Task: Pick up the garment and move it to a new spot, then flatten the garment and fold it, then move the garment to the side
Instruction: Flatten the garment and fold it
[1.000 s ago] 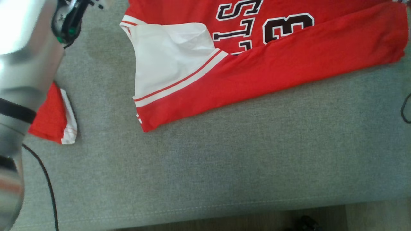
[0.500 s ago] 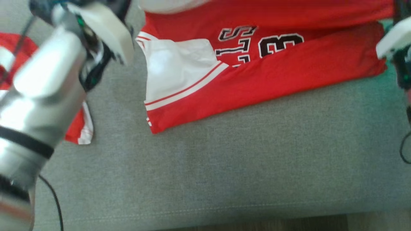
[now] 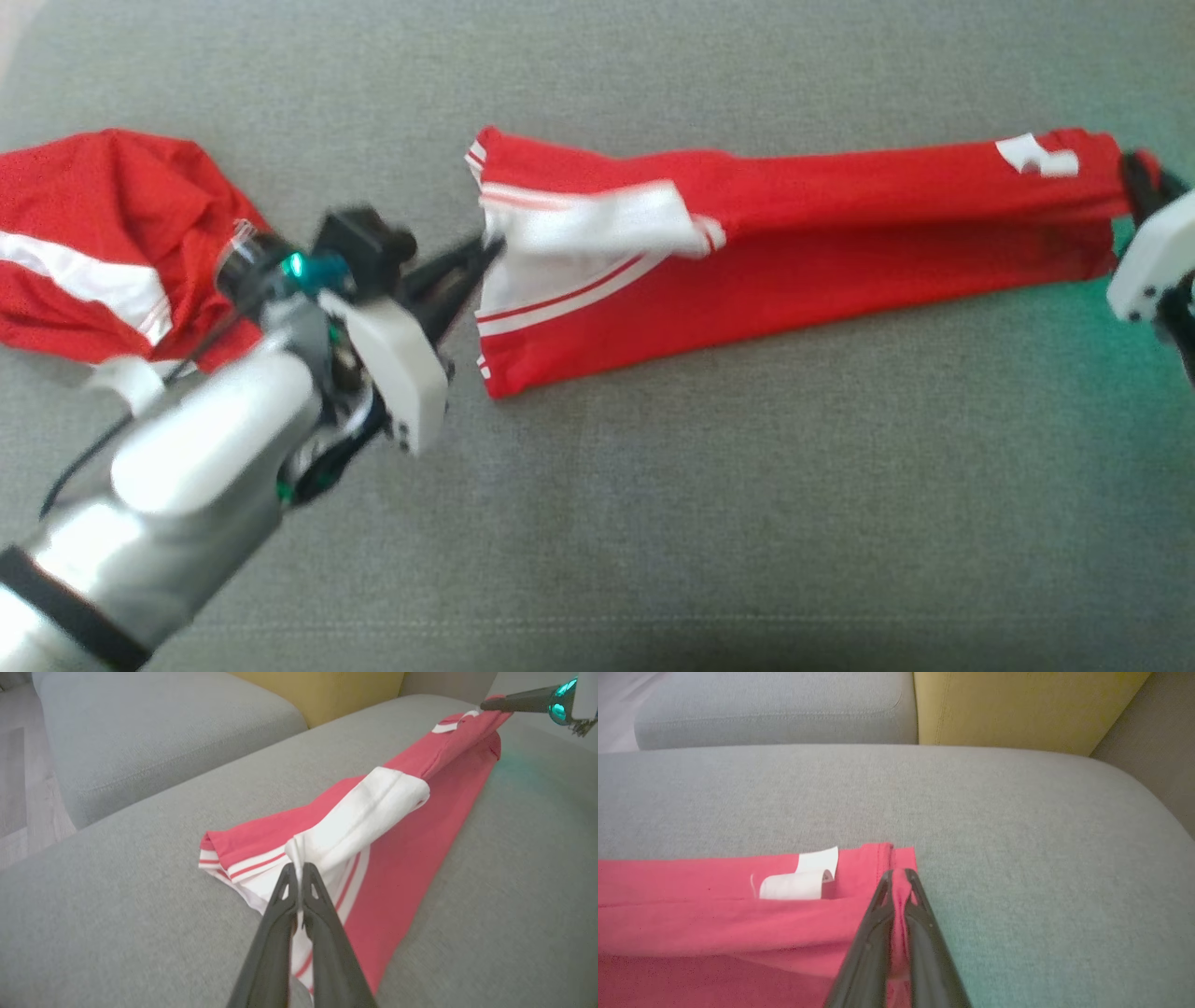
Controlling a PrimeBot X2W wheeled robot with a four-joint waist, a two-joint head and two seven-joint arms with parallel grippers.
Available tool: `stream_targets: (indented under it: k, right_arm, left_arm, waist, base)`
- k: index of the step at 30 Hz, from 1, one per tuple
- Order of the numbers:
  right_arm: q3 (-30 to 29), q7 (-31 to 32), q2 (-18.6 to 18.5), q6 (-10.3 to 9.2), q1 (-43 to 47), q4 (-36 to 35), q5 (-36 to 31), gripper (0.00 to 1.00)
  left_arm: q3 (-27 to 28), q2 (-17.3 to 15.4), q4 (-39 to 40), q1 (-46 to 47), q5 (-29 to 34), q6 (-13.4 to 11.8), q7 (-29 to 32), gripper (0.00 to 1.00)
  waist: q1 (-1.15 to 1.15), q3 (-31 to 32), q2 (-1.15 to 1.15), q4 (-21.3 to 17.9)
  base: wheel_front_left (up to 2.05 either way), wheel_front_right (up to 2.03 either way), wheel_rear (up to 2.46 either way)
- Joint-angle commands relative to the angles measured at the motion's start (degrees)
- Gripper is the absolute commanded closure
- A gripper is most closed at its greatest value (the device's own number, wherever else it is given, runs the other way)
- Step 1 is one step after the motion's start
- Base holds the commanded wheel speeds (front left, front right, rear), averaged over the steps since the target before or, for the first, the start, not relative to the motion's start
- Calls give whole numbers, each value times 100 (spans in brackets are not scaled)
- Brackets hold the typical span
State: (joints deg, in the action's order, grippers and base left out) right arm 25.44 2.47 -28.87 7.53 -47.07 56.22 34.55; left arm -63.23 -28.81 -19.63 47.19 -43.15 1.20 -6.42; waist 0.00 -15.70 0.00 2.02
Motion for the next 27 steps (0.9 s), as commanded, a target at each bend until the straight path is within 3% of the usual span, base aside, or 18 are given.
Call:
stream_targets:
  k: [1, 6, 14, 15, 16, 17, 23, 27]
  right_arm:
    - [125, 95, -207, -4, 170, -199, 132, 100]
    - [415, 442, -473, -4, 415, -429, 394, 100]
    - [711, 730, -653, -4, 494, -622, 583, 100]
    - [728, 768, -652, -4, 494, -600, 578, 0]
    - [731, 836, -632, -4, 500, -578, 610, 0]
    - [740, 896, -610, -4, 510, -583, 656, 0]
    - [765, 1004, -656, -4, 549, -745, 813, 0]
    - [567, 619, -680, -4, 496, -916, 855, 0]
  left_arm:
    - [186, -309, 269, 123, -46, -81, 67, 100]
    - [71, -466, 681, -188, -103, -267, 270, 100]
    - [15, -356, 554, -353, -202, -420, 353, 100]
    - [1, -337, 508, -359, -200, -424, 357, 66]
    - [5, -318, 465, -358, -186, -446, 324, 13]
    - [28, -297, 414, -368, -194, -488, 288, 0]
    - [198, -221, 127, -448, -268, -683, -10, 0]
    - [563, -123, -24, -561, -520, -877, -440, 0]
  waist:
    - [0, 76, 0, 54]
    - [0, 109, 0, 49]
    - [0, 3, 0, -75]
    - [0, -3, 0, -92]
    - [0, -8, 0, -108]
    - [0, -9, 0, -125]
    - [0, 95, 0, -220]
    - [0, 279, 0, -294]
  base:
    - [0, 0, 0]
    - [0, 0, 0]
    - [0, 0, 0]
    - [0, 0, 0]
    - [0, 0, 0]
    - [0, 0, 0]
    - [0, 0, 0]
    - [0, 0, 0]
